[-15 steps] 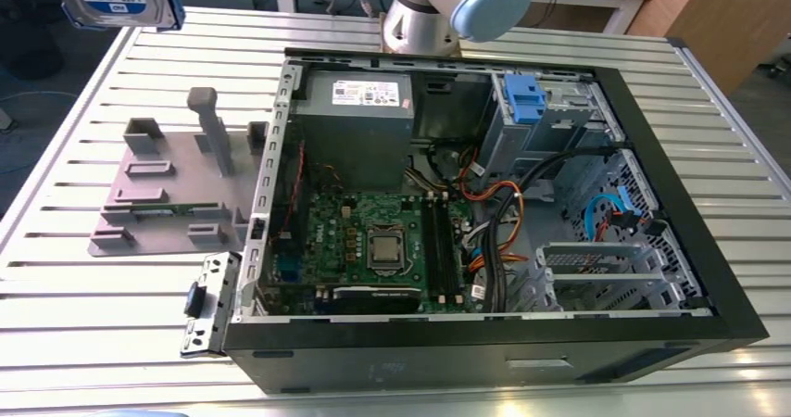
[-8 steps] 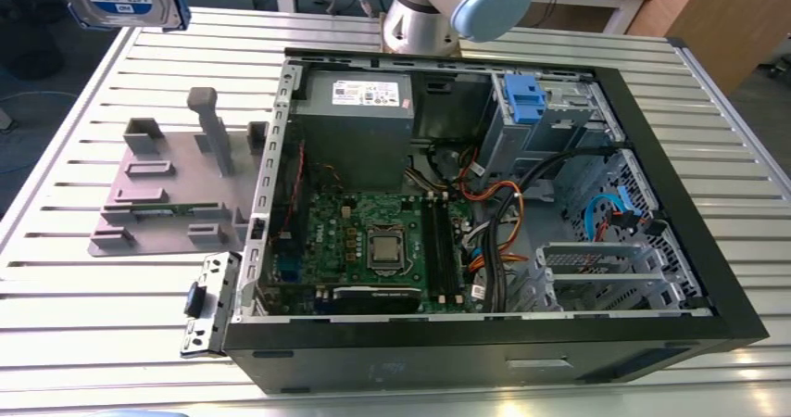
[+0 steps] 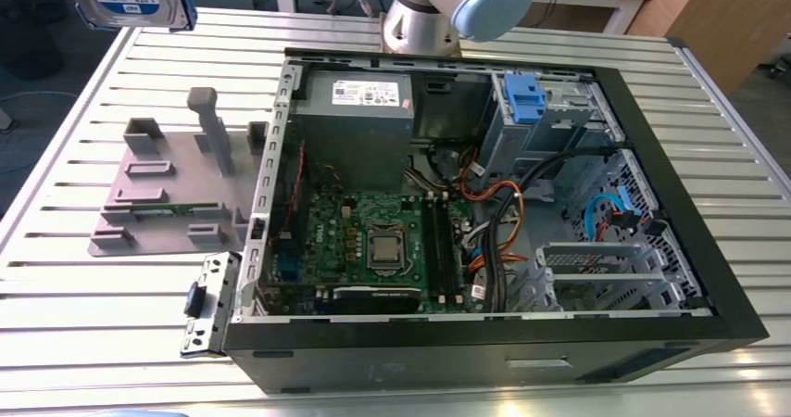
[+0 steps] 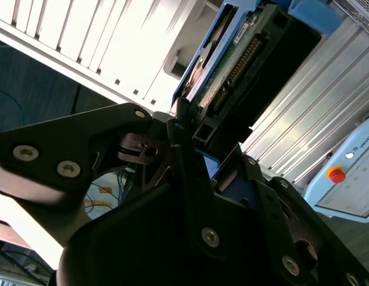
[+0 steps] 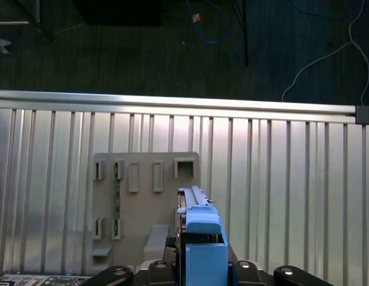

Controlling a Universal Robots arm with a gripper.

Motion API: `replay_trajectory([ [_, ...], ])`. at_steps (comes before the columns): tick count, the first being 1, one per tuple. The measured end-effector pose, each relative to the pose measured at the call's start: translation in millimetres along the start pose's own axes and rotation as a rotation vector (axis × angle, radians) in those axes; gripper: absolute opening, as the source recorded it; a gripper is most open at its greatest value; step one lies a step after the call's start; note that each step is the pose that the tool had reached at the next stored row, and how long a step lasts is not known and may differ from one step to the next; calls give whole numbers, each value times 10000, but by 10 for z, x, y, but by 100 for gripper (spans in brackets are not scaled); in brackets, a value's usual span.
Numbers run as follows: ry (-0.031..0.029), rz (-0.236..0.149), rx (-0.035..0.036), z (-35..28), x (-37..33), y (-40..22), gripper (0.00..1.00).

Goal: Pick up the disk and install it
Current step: 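Pick up the disk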

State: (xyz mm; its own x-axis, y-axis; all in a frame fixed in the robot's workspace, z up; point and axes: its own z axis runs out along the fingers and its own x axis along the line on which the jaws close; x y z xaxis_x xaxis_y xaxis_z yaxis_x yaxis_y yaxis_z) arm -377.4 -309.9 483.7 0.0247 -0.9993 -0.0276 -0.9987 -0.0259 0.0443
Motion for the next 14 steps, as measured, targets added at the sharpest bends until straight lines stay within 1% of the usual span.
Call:
replay_trajectory([
  [14, 0, 0, 0, -4, 2, -98, 37],
])
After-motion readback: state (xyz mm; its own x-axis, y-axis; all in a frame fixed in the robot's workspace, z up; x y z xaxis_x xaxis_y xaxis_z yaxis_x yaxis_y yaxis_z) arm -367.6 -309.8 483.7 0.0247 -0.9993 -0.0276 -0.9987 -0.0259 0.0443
